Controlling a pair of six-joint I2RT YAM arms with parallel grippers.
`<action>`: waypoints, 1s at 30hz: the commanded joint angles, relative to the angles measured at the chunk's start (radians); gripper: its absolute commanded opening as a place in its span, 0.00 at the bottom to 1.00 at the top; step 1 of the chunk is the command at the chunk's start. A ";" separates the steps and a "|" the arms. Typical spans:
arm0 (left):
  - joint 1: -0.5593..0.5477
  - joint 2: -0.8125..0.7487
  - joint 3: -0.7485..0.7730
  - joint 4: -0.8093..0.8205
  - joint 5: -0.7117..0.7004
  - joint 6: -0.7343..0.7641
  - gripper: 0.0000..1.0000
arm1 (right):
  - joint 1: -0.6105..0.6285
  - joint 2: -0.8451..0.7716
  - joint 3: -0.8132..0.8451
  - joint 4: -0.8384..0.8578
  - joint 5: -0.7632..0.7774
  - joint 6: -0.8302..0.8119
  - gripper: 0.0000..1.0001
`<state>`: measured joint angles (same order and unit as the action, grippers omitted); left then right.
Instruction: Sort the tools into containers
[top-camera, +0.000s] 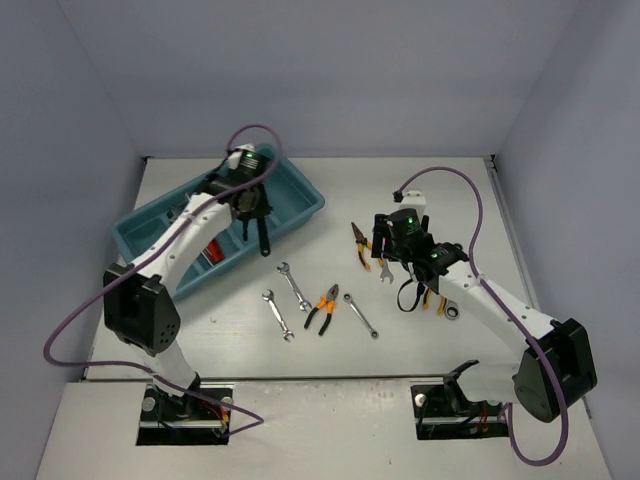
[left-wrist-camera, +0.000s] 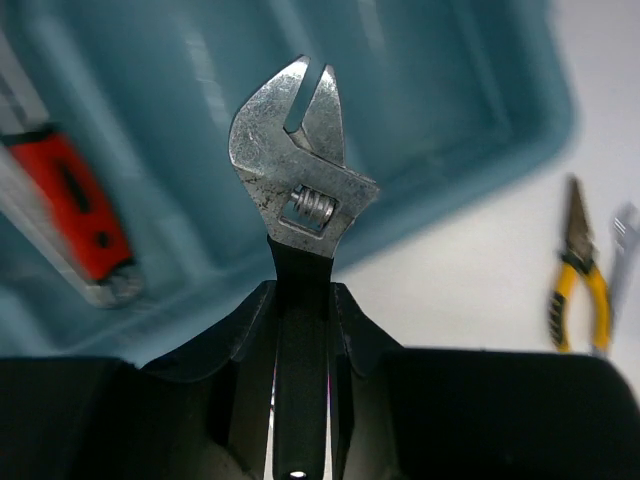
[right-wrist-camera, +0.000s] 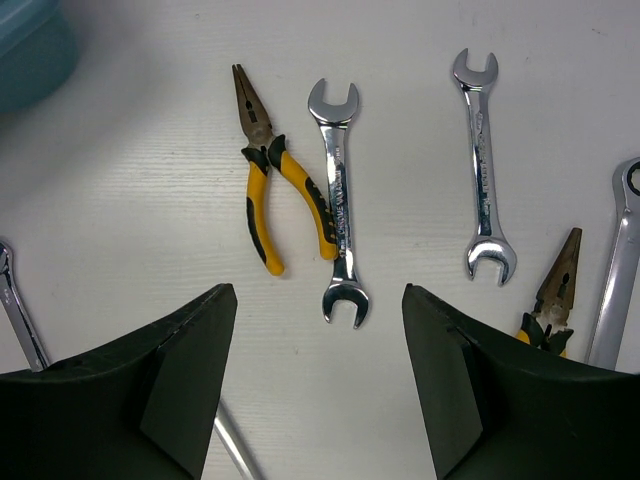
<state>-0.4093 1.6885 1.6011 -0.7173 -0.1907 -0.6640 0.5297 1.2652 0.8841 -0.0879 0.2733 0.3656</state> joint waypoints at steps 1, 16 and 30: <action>0.169 -0.080 -0.025 0.009 -0.047 0.035 0.00 | -0.007 -0.036 0.008 0.023 0.019 0.000 0.64; 0.377 0.029 -0.099 0.061 -0.068 0.009 0.15 | -0.007 -0.027 -0.001 0.022 0.007 0.001 0.65; 0.376 -0.114 -0.155 0.064 -0.019 0.079 0.74 | -0.013 0.044 0.039 0.020 -0.005 -0.013 0.69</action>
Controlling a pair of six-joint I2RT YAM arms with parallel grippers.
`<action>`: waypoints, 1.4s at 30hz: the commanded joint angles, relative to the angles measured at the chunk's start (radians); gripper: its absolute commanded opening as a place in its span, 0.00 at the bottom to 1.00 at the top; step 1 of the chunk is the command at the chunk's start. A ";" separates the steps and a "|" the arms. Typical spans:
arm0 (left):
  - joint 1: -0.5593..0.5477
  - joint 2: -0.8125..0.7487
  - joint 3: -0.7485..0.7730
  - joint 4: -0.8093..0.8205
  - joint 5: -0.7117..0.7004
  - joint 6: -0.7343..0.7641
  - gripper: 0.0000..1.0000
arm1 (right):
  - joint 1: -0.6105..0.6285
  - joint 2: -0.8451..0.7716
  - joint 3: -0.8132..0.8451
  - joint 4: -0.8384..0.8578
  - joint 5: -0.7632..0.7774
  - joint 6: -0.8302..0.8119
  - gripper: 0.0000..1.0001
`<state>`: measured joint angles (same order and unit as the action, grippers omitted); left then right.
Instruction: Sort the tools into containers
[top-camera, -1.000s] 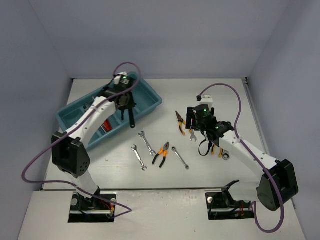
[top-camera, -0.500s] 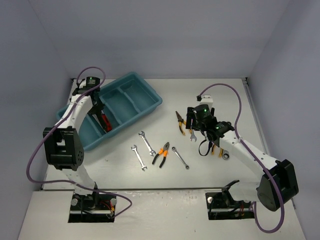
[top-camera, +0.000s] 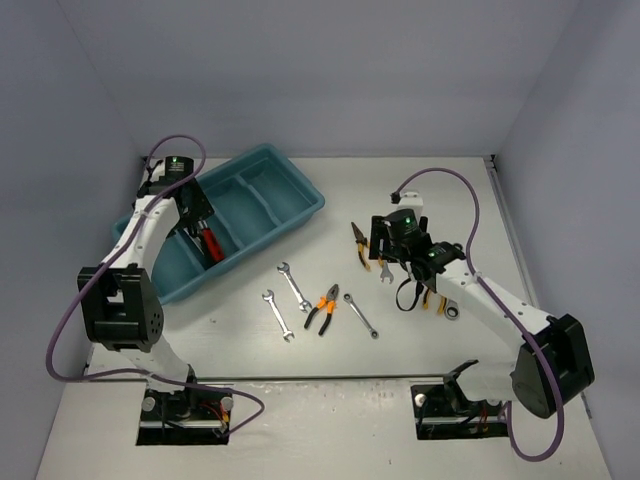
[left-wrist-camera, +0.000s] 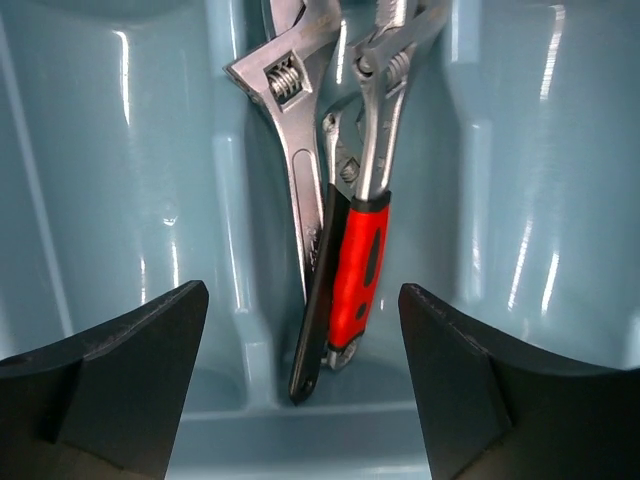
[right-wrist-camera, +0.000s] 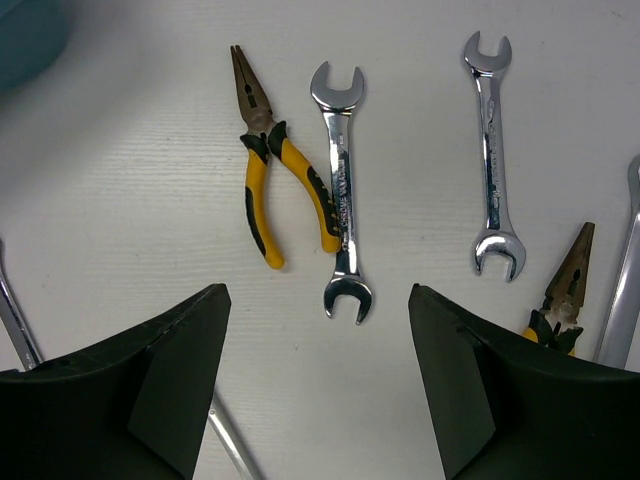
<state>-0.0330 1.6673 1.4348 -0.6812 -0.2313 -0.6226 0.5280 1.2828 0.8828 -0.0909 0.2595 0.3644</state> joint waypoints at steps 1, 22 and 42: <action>-0.004 -0.111 0.009 0.028 0.043 0.048 0.74 | -0.016 0.033 0.045 0.023 0.009 -0.012 0.69; -0.135 -0.518 -0.236 0.009 0.484 0.187 0.79 | -0.470 0.226 0.090 -0.096 -0.038 0.087 0.61; -0.140 -0.558 -0.251 0.002 0.553 0.243 0.79 | -0.621 0.389 0.049 -0.095 -0.068 0.089 0.47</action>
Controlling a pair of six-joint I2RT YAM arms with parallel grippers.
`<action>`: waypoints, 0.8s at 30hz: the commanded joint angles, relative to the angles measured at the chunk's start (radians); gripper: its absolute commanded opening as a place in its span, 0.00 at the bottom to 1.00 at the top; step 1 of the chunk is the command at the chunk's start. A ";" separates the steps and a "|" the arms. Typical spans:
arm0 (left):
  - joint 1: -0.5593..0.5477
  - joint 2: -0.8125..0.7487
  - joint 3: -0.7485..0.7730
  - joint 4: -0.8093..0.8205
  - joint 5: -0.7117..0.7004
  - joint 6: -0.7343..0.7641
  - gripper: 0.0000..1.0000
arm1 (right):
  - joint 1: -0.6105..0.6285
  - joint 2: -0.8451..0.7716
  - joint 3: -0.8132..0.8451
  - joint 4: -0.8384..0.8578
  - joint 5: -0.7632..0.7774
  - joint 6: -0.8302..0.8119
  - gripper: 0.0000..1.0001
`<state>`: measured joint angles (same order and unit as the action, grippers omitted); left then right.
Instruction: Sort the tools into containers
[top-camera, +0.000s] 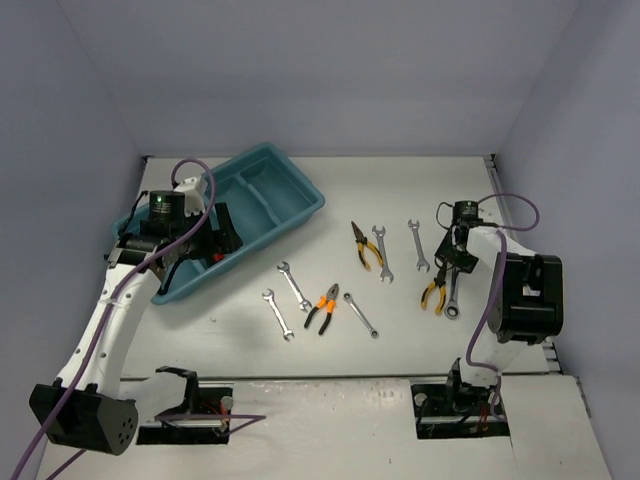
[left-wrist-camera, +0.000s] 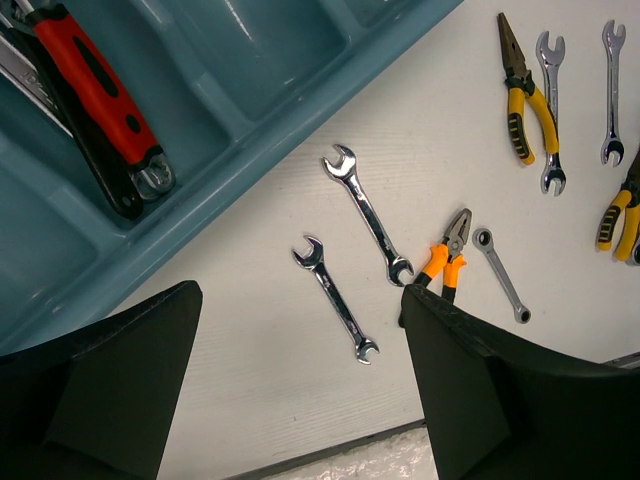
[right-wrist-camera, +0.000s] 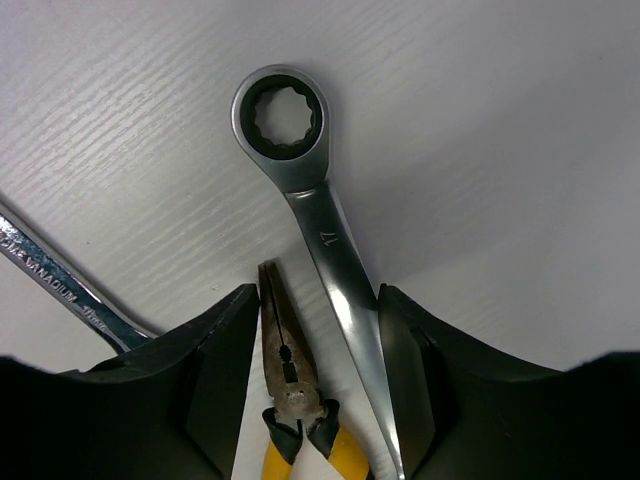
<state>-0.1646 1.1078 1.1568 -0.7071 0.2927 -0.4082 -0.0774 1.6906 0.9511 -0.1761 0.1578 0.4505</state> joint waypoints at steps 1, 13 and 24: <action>-0.009 0.005 0.028 0.028 0.030 0.029 0.79 | -0.016 -0.024 -0.022 -0.008 0.034 0.000 0.47; -0.034 0.054 0.067 0.028 0.041 0.039 0.79 | -0.025 -0.121 -0.039 0.004 0.031 -0.021 0.48; -0.041 0.052 0.046 0.031 0.043 0.038 0.79 | -0.033 -0.181 -0.133 -0.002 0.055 0.003 0.47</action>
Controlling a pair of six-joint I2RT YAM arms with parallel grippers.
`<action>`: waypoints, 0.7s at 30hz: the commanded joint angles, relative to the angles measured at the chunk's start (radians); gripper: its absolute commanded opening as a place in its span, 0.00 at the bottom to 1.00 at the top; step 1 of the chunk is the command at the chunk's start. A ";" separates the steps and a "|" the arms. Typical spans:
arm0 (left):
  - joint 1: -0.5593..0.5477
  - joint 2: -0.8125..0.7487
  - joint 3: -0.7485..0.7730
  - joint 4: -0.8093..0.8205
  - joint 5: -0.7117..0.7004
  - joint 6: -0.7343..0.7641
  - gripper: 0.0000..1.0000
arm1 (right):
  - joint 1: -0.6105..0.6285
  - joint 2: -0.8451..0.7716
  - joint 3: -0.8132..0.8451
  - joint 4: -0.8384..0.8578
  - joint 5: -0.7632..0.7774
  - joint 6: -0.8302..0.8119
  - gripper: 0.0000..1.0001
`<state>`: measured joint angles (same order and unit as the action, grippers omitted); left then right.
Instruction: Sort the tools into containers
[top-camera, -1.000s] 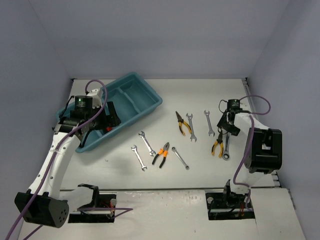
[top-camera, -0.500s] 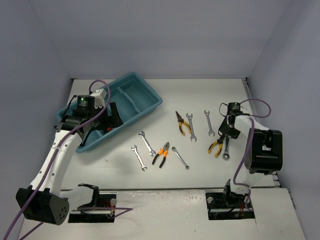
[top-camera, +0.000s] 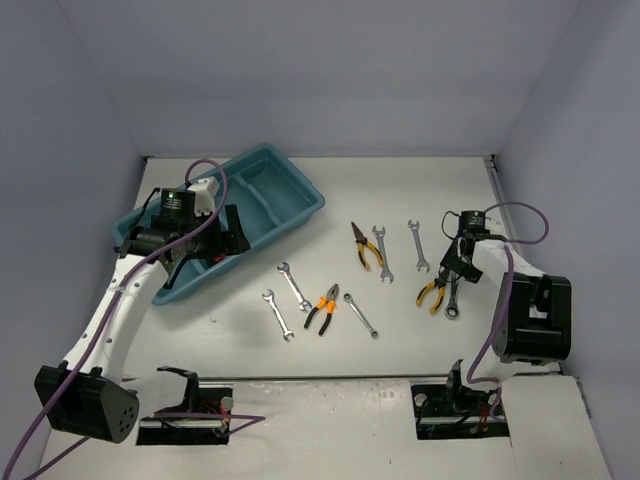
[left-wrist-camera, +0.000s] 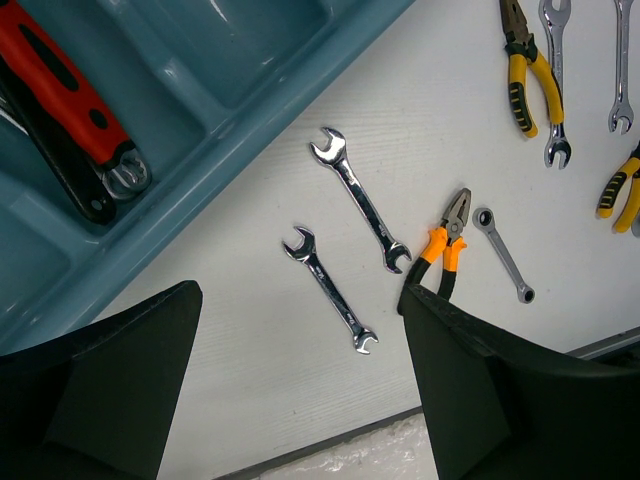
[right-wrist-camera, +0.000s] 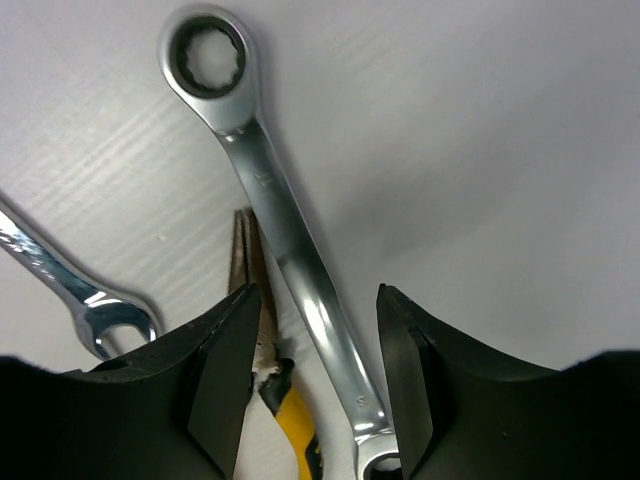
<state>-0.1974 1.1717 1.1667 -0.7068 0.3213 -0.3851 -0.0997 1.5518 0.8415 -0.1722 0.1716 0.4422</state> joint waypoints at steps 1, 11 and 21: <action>-0.009 -0.012 0.034 0.030 0.014 0.016 0.79 | -0.013 -0.042 -0.033 -0.006 0.042 0.016 0.47; -0.013 0.001 0.030 0.030 0.015 0.025 0.79 | -0.019 0.004 -0.033 -0.002 -0.003 -0.013 0.44; -0.017 0.020 0.035 0.032 0.015 0.032 0.79 | -0.011 0.108 0.025 0.014 -0.138 -0.079 0.36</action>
<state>-0.2087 1.1944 1.1667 -0.7067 0.3214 -0.3737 -0.1165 1.5995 0.8287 -0.1599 0.1211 0.4016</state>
